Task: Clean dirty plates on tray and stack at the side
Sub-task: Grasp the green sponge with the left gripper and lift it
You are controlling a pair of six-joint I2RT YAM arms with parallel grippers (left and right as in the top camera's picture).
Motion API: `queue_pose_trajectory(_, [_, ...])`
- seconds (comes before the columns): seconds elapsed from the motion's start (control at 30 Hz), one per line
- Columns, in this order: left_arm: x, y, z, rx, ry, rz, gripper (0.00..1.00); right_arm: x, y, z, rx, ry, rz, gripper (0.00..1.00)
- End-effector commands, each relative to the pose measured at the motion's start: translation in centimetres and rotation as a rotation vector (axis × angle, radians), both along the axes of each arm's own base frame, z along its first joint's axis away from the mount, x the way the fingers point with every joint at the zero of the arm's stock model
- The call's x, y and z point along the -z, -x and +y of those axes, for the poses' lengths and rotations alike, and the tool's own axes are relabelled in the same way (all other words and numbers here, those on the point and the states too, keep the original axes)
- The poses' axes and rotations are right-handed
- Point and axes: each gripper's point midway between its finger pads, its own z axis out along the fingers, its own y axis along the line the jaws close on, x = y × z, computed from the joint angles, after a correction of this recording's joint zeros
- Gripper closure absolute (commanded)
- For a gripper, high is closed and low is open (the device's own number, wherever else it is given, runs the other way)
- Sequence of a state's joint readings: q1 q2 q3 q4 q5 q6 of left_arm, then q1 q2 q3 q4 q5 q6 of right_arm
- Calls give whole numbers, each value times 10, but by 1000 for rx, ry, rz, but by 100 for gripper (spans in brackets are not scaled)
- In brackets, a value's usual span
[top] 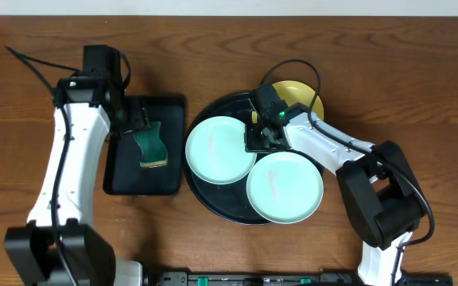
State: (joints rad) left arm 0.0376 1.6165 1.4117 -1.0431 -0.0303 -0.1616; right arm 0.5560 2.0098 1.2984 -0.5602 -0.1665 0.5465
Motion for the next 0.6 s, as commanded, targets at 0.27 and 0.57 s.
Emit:
queue_pose_trajectory(0.27, [71,-1,-7,-15,60,205,41,8,-1,6,3,1,8,99])
queue_pose_trajectory(0.57, [105,-8,-13,-13,101,211,46,8,-1,6,3,1,8,98])
